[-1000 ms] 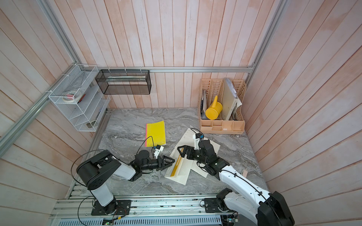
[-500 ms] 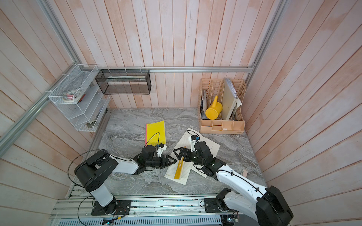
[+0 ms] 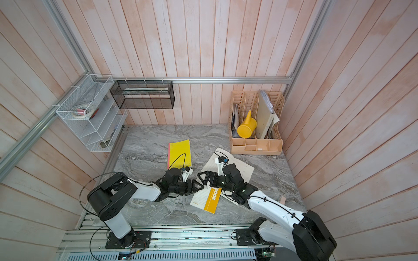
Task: Close the notebook
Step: Close the notebook at the center of the board, then pick up the notebook from the center of the board.
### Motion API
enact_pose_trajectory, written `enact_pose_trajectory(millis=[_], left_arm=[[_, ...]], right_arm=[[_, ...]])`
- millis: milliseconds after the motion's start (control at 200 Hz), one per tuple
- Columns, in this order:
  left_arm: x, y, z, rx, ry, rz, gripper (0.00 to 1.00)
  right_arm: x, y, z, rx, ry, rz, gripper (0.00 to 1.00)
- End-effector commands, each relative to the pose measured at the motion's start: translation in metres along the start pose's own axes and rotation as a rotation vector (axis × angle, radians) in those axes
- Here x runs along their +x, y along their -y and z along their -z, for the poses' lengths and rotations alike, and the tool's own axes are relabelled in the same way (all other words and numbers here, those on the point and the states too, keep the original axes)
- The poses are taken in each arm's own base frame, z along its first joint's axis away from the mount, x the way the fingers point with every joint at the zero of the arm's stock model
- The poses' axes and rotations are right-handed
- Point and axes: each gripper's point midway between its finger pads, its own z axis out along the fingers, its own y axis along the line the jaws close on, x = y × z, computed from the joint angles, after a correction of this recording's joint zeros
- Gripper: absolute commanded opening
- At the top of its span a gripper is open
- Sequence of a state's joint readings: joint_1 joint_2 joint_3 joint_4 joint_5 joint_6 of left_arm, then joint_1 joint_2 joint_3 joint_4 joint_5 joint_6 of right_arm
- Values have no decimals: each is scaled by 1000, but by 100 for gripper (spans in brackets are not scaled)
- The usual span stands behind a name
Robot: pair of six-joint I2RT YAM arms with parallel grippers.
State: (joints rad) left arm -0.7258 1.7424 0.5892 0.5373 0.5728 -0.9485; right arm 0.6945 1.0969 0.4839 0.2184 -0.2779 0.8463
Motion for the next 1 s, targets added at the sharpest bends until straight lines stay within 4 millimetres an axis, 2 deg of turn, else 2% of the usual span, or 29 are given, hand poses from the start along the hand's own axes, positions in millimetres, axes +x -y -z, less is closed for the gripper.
enact_pose_trajectory(millis=[0, 265, 455, 520, 695, 995], left_arm=[[-1, -5, 6, -38, 10, -8, 68], [-13, -2, 36, -38, 59, -16, 68], [-14, -23, 48, -130, 29, -8, 68], [-14, -23, 48, -111, 14, 2, 68], [-10, -21, 38, -79, -82, -6, 54], [-11, -22, 28, -59, -137, -10, 54]], right_arm=[[17, 13, -5, 4, -33, -37, 98], [49, 48, -4, 60, -83, -91, 98], [57, 60, -6, 105, -113, -101, 98], [58, 64, -5, 133, -122, -102, 98], [62, 72, -1, 196, -151, -105, 98], [68, 76, 0, 202, -165, -121, 98]])
